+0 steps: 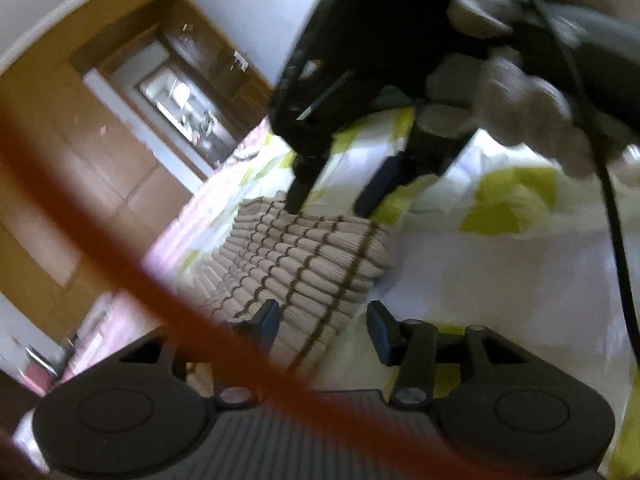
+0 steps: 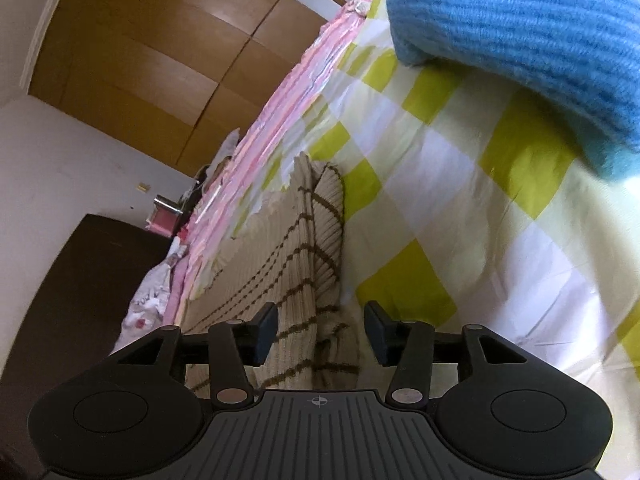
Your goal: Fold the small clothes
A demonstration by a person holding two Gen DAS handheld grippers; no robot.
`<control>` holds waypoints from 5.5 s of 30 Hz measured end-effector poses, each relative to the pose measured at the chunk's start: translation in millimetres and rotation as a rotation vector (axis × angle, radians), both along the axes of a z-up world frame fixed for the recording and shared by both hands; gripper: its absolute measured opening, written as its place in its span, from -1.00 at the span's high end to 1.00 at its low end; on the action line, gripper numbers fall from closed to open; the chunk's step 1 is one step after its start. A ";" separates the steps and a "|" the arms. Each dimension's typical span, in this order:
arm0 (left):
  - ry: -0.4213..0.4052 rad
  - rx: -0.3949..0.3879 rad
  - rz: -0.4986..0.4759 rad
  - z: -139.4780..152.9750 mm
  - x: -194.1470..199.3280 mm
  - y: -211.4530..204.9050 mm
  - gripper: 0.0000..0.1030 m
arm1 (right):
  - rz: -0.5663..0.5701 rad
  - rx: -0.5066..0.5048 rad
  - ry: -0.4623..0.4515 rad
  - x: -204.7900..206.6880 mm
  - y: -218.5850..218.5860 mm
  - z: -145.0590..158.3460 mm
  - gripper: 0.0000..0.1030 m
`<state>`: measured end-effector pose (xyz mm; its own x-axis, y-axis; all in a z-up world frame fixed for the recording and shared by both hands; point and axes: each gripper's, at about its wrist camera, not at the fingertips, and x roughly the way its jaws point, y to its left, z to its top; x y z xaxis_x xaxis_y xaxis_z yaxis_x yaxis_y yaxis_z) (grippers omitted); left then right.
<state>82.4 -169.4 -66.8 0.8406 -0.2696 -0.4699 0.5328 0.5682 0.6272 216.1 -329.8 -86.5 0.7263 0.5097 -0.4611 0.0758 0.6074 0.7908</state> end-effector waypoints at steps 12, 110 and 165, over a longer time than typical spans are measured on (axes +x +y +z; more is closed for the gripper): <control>-0.023 0.013 0.001 2.5 18.8 -25.9 -0.33 | 0.003 0.016 -0.021 -1.5 -1.6 5.3 0.06; 0.322 -0.758 0.814 33.2 150.8 317.7 0.13 | 0.591 -0.660 -0.263 41.6 277.7 79.3 0.44; 0.428 -0.839 0.711 48.5 146.4 328.5 -0.22 | 0.416 -0.340 -0.038 63.8 227.4 56.2 -0.28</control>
<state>228.9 159.1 -18.3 0.7435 -0.1634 -0.6484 0.0067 0.9715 -0.2371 279.9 -102.4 -30.3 0.5144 0.5844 -0.6276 -0.2506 0.8024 0.5417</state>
